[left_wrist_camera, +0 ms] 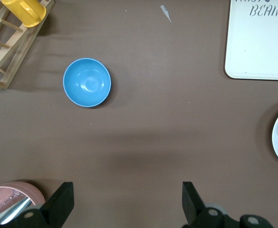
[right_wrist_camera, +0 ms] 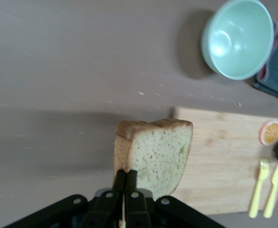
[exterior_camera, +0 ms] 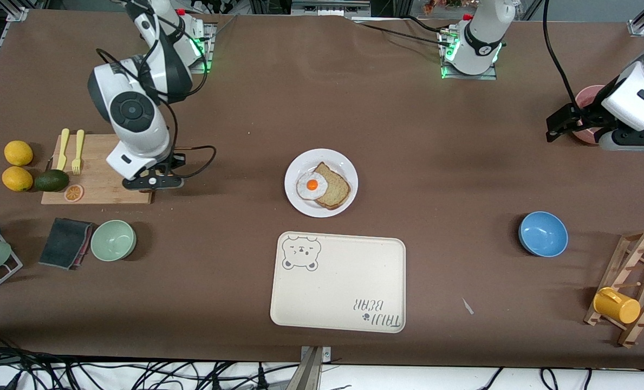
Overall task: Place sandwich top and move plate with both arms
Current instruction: 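Lift the bread slice and carry it over the white plate, then lower the bread slice onto the egg toast and open the right gripper, then withdraw the right gripper while the left gripper reaches toward the plate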
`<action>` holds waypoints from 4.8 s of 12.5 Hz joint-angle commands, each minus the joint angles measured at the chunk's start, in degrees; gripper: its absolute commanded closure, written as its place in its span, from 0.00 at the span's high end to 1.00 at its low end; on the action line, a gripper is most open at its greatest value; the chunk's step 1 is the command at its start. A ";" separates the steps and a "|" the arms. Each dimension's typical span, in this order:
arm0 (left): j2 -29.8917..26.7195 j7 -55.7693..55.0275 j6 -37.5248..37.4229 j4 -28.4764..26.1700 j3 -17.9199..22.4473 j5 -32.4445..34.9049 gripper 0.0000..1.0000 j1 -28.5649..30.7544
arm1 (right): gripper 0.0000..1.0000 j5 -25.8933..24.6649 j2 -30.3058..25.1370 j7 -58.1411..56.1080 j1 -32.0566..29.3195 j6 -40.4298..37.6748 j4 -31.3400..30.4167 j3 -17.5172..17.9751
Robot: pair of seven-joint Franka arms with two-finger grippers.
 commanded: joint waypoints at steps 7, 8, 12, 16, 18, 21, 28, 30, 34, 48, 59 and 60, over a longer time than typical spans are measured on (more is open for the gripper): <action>-0.95 0.24 -0.43 -0.36 -0.54 0.96 1.00 0.52 | 0.00 7.75 9.16 10.67 14.29 -7.97 20.78 2.45; -0.95 0.24 -0.43 -0.36 -0.54 1.05 1.00 0.52 | 0.00 7.76 10.65 12.17 16.14 -8.23 22.71 2.45; -0.95 0.24 -0.43 -0.36 -0.54 1.05 1.00 0.52 | 0.00 6.79 19.79 22.18 23.70 -8.24 32.03 2.19; -0.87 0.24 -0.43 -0.36 -0.54 1.05 1.00 0.52 | 0.00 3.28 24.98 26.85 27.23 -6.66 35.91 2.10; -0.87 0.24 -0.43 -0.36 -0.36 1.05 1.00 0.52 | 0.00 2.92 25.96 26.86 28.20 -5.86 36.09 1.23; -0.87 0.24 -0.43 -0.36 -0.27 0.96 1.00 0.60 | 0.00 2.31 28.50 28.78 29.78 -4.90 38.11 1.05; -0.87 0.24 -0.43 -0.27 -0.27 0.87 1.00 0.60 | 0.00 1.51 30.36 34.59 31.72 -3.05 38.38 0.70; -0.87 0.24 -0.43 -0.36 -0.19 0.87 1.00 0.78 | 0.04 1.95 30.36 34.60 31.72 -1.57 38.38 0.70; -0.87 0.24 -0.43 -0.27 -0.27 0.87 1.00 0.69 | 0.68 2.13 30.36 36.17 31.63 -0.59 38.38 0.78; 3.70 0.59 -2.98 -0.45 -0.19 -8.85 1.00 1.75 | 1.00 14.34 14.82 9.32 17.15 -15.59 37.33 -4.05; 32.25 12.94 3.15 5.61 -0.71 -42.35 1.00 0.17 | 1.00 23.65 -6.02 -17.06 -0.63 -28.01 27.49 -11.86; 34.44 17.95 5.69 5.53 -1.32 -44.98 1.00 -1.40 | 1.00 23.66 -6.38 -20.04 -1.58 -28.01 27.39 -12.05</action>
